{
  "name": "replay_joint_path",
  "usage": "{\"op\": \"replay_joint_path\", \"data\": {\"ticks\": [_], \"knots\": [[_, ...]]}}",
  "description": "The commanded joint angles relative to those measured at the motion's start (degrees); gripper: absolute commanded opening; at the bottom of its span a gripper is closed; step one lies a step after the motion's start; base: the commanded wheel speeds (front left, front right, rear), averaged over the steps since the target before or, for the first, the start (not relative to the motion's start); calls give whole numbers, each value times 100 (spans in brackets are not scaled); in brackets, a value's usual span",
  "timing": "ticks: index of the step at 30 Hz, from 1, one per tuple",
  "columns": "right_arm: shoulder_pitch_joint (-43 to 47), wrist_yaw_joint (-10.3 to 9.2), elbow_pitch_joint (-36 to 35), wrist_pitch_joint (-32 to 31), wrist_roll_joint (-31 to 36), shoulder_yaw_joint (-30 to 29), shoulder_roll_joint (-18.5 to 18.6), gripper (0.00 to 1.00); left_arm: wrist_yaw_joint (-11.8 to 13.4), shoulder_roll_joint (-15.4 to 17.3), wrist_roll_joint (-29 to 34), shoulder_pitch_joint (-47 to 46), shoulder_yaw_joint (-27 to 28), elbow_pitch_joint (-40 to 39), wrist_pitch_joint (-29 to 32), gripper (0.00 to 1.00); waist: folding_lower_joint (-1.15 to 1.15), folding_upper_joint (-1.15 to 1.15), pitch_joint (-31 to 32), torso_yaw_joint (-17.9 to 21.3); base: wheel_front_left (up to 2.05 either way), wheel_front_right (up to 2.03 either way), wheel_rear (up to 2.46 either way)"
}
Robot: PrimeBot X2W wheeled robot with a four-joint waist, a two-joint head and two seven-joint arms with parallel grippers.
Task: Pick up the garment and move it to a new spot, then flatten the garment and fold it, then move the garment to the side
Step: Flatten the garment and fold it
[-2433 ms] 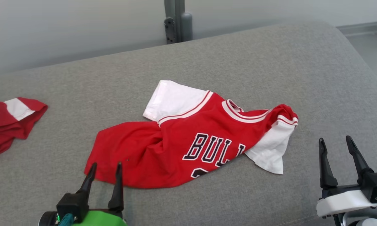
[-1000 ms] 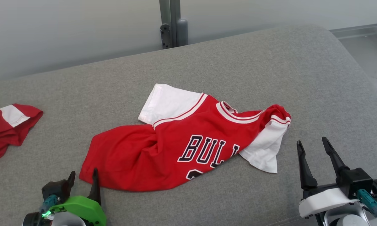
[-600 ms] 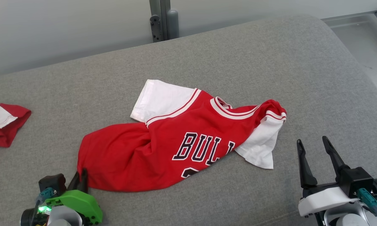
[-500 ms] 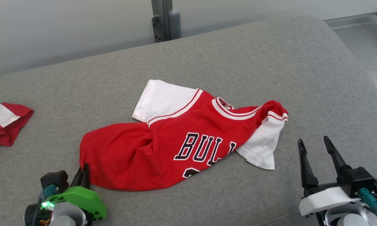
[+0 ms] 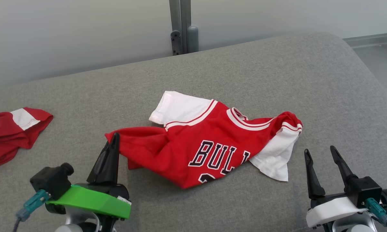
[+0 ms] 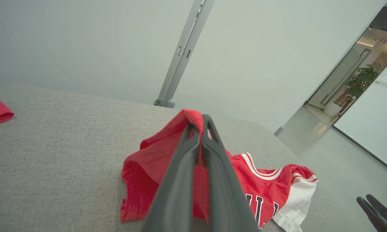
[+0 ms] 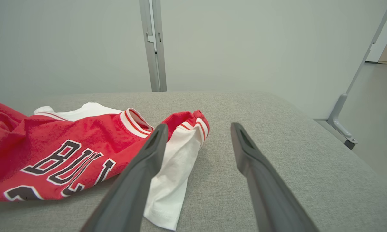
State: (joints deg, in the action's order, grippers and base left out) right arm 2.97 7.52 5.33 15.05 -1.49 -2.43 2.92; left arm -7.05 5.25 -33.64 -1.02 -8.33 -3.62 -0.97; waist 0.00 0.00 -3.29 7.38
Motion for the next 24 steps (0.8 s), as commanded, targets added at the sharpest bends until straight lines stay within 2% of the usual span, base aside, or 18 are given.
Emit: {"op": "replay_joint_path", "data": {"ticks": [1,6,11,18,24], "knots": [[48,-6,6,20,0,8,3,100,67,20,-139,115,7,-398,148,0,0,0,39,-35,0,0,0],[-11,-6,19,20,-25,63,1,100,291,137,-282,52,5,-1538,762,0,0,0,53,-17,0,0,0],[-126,-6,29,20,-116,153,3,100,524,202,-327,-481,188,-1760,1059,0,0,0,7,169,0,0,0],[-240,-6,60,19,-268,214,1,100,689,326,-46,-1700,254,-1060,1264,0,0,0,-185,502,0,0,0],[-421,-6,39,20,-376,299,0,100,971,333,145,-2686,381,211,1268,0,0,0,-525,807,0,0,0]]}}
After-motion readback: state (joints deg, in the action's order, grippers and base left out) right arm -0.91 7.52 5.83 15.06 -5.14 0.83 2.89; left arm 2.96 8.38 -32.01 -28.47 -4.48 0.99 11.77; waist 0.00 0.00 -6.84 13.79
